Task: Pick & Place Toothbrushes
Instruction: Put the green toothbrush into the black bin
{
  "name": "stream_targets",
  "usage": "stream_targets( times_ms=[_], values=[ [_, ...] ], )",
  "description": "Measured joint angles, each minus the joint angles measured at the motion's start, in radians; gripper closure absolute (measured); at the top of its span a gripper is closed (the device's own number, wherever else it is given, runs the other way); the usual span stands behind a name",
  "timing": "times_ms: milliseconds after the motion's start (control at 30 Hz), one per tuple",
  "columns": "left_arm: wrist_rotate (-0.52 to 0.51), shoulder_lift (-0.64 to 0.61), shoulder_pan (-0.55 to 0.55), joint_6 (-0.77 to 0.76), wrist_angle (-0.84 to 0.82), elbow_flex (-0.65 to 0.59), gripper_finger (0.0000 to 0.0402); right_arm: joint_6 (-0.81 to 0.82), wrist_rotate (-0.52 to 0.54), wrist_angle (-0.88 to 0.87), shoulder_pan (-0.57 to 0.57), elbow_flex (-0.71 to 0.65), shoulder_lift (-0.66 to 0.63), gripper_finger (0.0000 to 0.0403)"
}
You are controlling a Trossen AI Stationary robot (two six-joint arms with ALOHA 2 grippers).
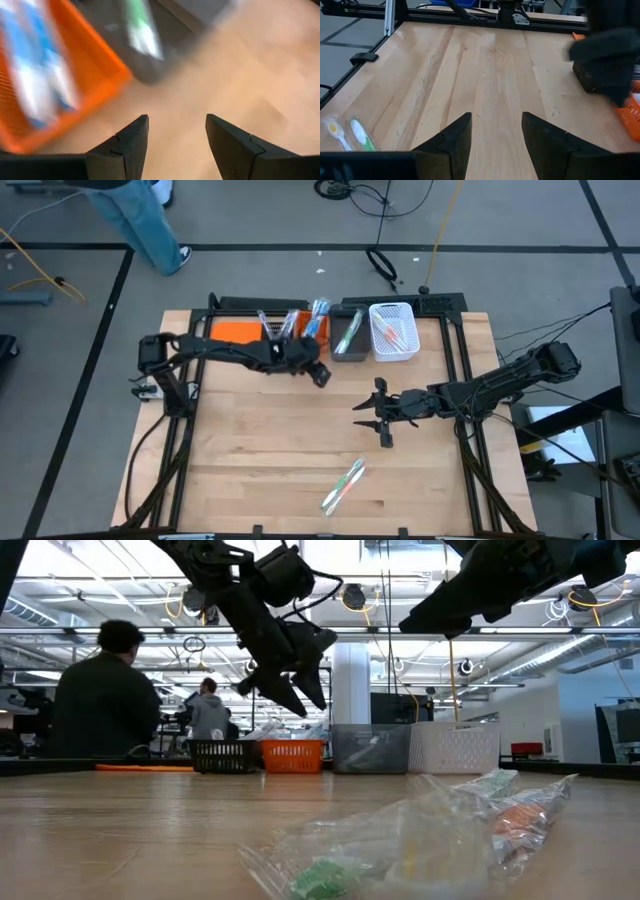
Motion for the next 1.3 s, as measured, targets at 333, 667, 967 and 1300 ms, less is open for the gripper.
stream_targets(
  times_ms=[333,667,967,1300],
  values=[
    [0.125,0.000,-0.200,-0.062,-0.036,0.000,0.0202,0.026,0.000,-0.001,0.000,0.000,0.000,0.0238],
    [0.018,0.000,-0.464,-0.199,-0.035,0.000,0.0202,0.045,0.000,-0.001,0.000,0.000,0.000,0.0238],
    [-0.105,0.012,-0.658,-0.346,-0.023,0.000,0.0202,0.064,-0.004,-0.001,0.000,0.000,0.000,0.0238],
    [-0.094,0.132,-0.726,-0.439,0.108,0.000,0.0202,0.083,-0.004,-0.006,0.000,0.000,0.000,0.0238]
  ],
)
